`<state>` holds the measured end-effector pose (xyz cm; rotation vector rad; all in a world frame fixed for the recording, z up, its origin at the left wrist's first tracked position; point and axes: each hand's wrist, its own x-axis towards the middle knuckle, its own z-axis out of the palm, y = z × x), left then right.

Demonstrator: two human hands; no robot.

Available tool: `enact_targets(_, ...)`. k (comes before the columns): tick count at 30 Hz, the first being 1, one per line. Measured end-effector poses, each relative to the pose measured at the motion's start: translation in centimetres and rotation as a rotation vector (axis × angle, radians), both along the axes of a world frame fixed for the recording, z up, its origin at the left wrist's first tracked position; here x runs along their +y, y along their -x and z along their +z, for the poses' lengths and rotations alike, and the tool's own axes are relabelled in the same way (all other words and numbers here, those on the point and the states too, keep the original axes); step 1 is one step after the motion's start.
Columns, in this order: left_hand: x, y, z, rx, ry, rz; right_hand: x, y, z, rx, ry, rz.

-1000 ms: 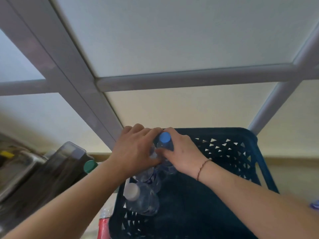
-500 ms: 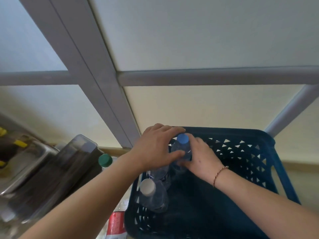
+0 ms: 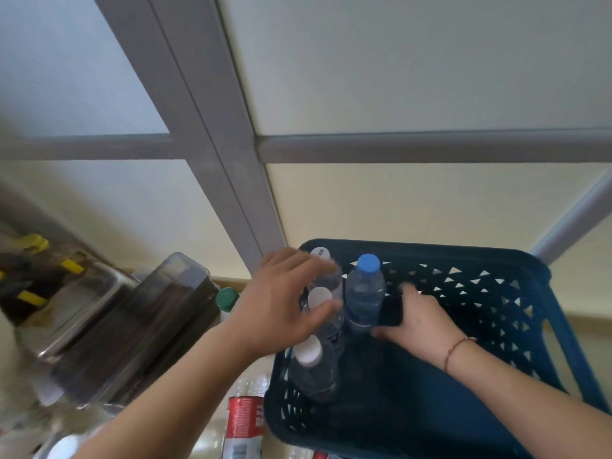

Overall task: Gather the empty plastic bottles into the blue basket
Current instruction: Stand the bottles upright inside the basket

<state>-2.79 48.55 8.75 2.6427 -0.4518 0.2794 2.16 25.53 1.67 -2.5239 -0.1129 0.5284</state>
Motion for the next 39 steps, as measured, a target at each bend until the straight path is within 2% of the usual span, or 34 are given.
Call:
enact_targets(2,1.4,0.8,-0.7,0.079,-0.086,0.028,-0.7,0.9,0.1,0.169,0.285,0.171)
enact_targets(3,1.5,0.8,-0.8,0.121,-0.085,0.052,-0.4,1.3,-0.3,0.274,0.316,0.239)
enact_targets(4,1.5,0.6,-0.9,0.160,-0.062,0.067,0.2,1.6,-0.9,0.374,0.270,0.276)
enact_targets(5,1.3,0.5,-0.9,0.185,-0.038,0.069,1.0,1.8,-1.9,0.481,0.118,0.248)
enact_targets(7,1.0,0.3,-0.9,0.206,-0.002,0.057,2.9,2.0,-4.3,0.642,-0.234,0.085)
enact_targets(8,1.0,0.2,-0.9,0.215,0.012,0.057,3.7,2.2,-5.4,0.678,-0.332,0.032)
enact_targets(11,1.0,0.0,-0.9,0.242,0.021,0.092,5.6,2.5,-7.8,0.645,-0.451,-0.013)
enact_targets(14,1.5,0.2,-1.0,0.248,-0.007,0.151,6.5,2.1,-8.1,0.557,-0.442,-0.077)
enact_targets(18,1.8,0.4,-1.3,0.235,0.030,0.187,6.7,1.8,-6.6,0.515,-0.377,-0.039)
enact_targets(20,1.5,0.5,-1.2,0.244,0.057,0.177,6.4,2.1,-6.0,0.580,-0.482,-0.073)
enact_targets(23,1.2,0.8,-0.8,0.295,0.050,0.129,5.1,2.8,-5.7,0.820,-0.694,-0.133)
enact_targets(27,2.3,1.9,0.8,0.253,0.026,0.111,4.2,3.5,-6.1,1.022,-0.667,-0.082)
enact_targets(30,4.2,3.3,2.2,0.142,0.053,0.185,5.2,4.1,-7.3,1.062,-0.704,-0.126)
enact_targets(34,6.7,4.9,1.6,0.137,0.071,0.296,6.5,4.6,-8.8,1.015,-0.690,-0.154)
enact_targets(36,7.1,5.3,0.5,0.167,0.160,0.367,7.3,4.6,-8.4,1.009,-0.710,-0.153)
enact_targets(39,6.5,5.8,-0.9,0.152,0.483,0.475,7.8,4.6,-8.7,1.007,-0.702,-0.146)
